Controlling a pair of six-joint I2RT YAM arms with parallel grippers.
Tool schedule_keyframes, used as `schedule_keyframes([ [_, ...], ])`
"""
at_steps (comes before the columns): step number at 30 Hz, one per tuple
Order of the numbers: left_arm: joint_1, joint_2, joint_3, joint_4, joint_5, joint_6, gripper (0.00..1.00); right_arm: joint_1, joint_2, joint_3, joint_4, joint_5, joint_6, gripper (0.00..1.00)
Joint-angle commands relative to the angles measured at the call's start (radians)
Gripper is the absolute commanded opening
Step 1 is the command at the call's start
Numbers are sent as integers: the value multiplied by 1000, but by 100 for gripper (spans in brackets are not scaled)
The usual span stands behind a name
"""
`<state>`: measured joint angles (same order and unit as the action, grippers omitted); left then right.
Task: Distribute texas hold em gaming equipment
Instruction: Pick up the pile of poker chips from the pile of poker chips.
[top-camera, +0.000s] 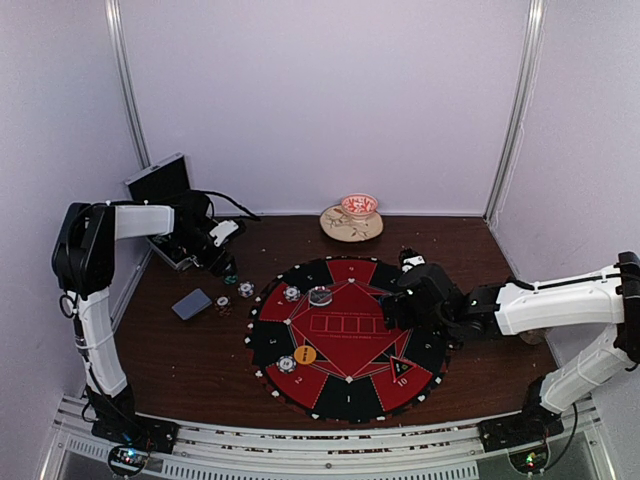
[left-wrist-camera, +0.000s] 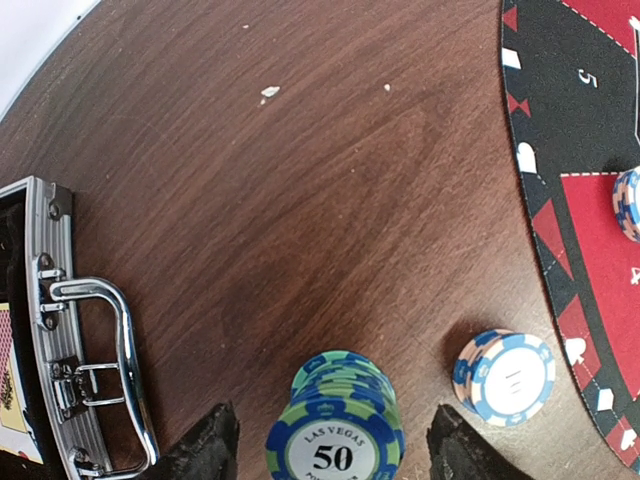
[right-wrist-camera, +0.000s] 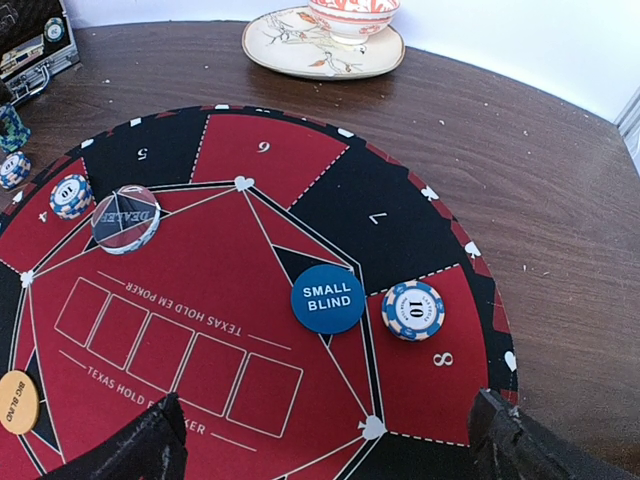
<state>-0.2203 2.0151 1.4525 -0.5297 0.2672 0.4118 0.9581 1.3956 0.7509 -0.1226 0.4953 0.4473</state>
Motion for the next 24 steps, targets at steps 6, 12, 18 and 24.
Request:
schedule_keyframes([
  [6,6,5,22,14,1,-3,65,9,8,27,-5,28,-9,100],
  [12,6,11,20,13,-6,-2,63,11,8,28,-6,31,-9,100],
  [18,6,13,20,14,-6,-1,60,12,9,28,-6,31,-9,100],
  [24,6,14,17,14,-6,0,59,14,11,29,-6,32,-9,100],
])
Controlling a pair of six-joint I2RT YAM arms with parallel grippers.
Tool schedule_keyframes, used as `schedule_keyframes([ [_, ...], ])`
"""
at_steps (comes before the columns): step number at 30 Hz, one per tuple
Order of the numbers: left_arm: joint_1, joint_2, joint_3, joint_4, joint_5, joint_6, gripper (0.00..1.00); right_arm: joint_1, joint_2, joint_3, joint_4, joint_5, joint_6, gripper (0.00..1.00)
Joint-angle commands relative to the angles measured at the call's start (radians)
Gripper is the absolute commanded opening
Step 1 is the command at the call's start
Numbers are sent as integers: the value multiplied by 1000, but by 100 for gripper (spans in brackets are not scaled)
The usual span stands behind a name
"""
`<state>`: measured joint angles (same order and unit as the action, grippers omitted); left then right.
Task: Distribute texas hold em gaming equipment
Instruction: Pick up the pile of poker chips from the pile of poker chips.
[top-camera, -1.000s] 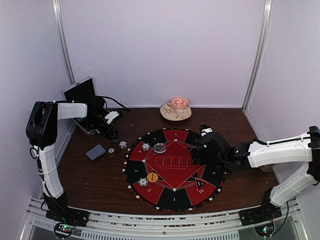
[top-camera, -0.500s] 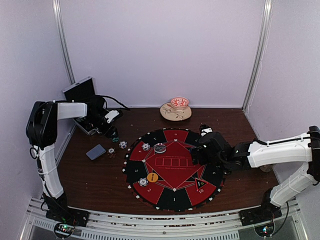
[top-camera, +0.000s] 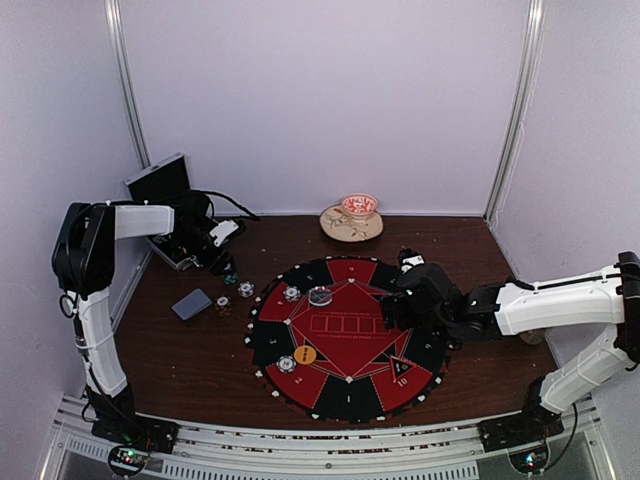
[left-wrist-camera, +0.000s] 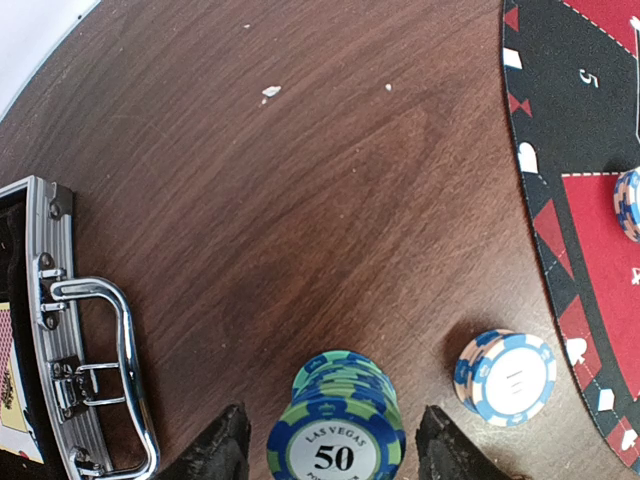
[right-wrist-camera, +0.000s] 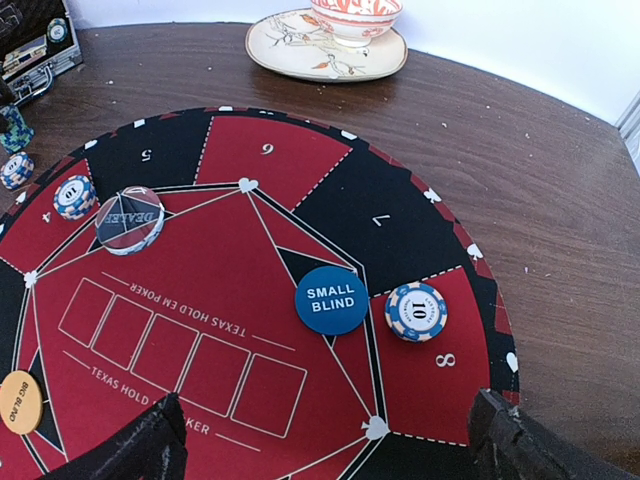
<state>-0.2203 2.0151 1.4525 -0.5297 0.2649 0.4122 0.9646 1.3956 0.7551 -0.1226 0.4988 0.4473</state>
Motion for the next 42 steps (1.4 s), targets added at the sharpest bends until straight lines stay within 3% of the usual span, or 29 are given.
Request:
schedule_keyframes([
  [1,6,15,17,14,-5,0,59,8,11,26,-6,29,-9,100],
  [14,6,22,19,14,-12,0,55,8,13,26,-8,32,-9,100],
  [34,6,-4,16,2,-2,0,22,12,9,27,-9,35,-9,100],
  [42,6,-64,-3,-3,6,-1,21,13,10,27,-10,37,-11,100],
])
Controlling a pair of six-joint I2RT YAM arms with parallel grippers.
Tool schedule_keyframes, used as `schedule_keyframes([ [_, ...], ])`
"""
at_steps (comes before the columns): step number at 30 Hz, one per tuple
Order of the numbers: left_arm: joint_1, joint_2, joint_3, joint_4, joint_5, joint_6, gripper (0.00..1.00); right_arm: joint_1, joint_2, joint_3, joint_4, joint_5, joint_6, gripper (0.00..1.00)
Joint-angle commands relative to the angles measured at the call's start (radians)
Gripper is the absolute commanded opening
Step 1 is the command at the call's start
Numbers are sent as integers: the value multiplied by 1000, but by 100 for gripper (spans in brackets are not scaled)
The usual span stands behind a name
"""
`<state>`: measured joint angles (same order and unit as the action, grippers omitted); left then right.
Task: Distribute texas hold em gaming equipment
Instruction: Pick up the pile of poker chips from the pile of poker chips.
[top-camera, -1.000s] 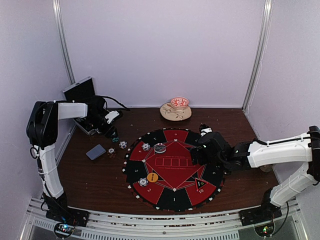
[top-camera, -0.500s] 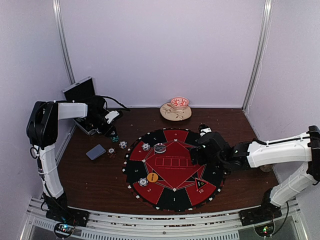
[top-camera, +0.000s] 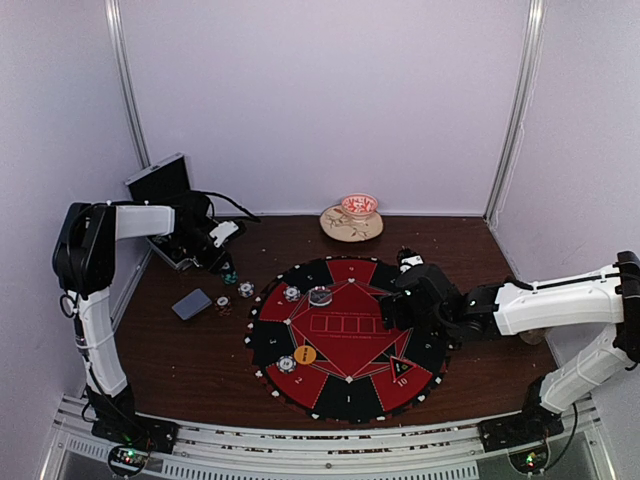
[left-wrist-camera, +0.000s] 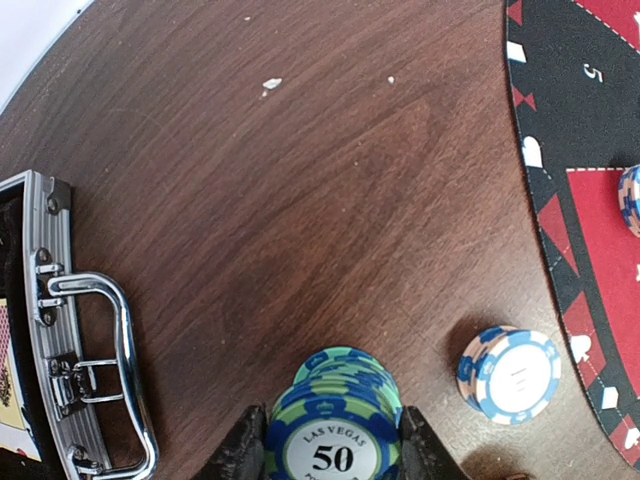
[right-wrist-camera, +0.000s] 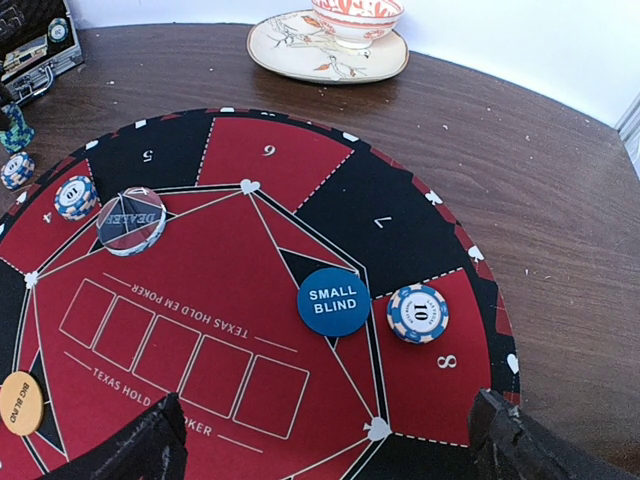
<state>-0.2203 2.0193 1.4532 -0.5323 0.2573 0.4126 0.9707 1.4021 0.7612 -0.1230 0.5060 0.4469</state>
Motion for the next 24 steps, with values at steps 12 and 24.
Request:
schedule_keyframes([
  [12,4,-142,-23,-22,6,20,19,7,7,21,-9,35,-11,100],
  [24,-41,-217,-40,-60,8,43,18,7,17,23,-7,43,-11,100],
])
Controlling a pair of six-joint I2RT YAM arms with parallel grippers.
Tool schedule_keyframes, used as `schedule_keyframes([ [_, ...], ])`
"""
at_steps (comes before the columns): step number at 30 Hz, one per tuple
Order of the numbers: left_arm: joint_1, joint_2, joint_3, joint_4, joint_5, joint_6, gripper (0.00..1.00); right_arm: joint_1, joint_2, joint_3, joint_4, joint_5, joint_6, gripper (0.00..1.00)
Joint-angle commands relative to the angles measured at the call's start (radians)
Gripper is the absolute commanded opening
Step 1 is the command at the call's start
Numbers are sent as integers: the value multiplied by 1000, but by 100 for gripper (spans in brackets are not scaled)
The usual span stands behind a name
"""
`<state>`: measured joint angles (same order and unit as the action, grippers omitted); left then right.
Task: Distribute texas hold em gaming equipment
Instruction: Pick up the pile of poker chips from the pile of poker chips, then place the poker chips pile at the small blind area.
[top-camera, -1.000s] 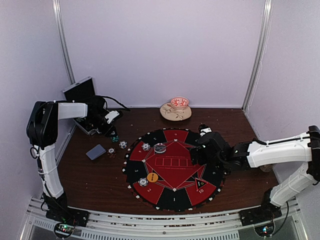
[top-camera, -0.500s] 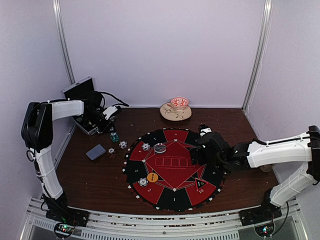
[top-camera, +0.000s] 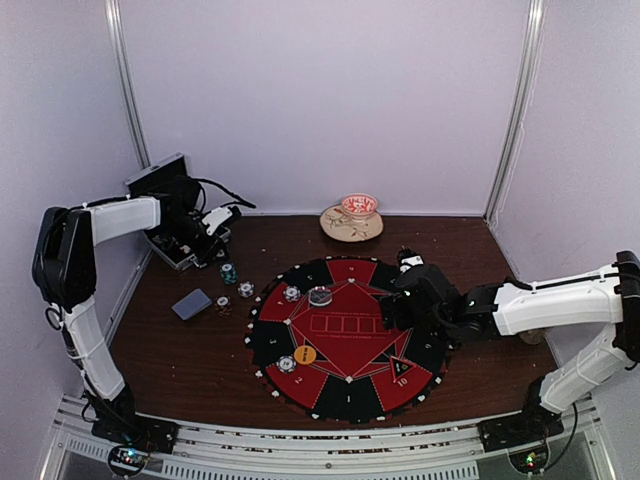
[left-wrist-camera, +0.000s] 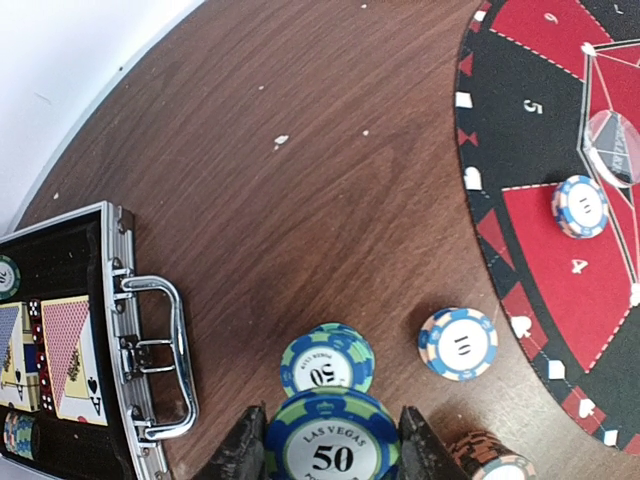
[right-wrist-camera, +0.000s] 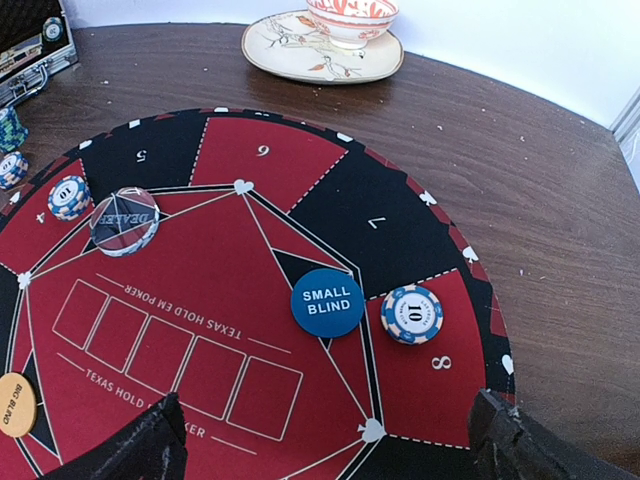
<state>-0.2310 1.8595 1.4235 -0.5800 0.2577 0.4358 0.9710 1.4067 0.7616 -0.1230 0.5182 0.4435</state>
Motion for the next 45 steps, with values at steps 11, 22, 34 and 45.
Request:
schedule_keyframes([
  [11,-175,-89,11,-50,-25,30,18,7,-4,13,-5,62,3,100],
  [22,-338,92,281,-163,-6,21,18,-1,-117,-20,-22,197,11,100],
  [34,-539,245,479,-174,7,22,18,-48,-492,-153,-10,411,59,100],
  [45,-671,410,617,-94,40,41,16,-59,-631,-199,-12,464,53,100],
])
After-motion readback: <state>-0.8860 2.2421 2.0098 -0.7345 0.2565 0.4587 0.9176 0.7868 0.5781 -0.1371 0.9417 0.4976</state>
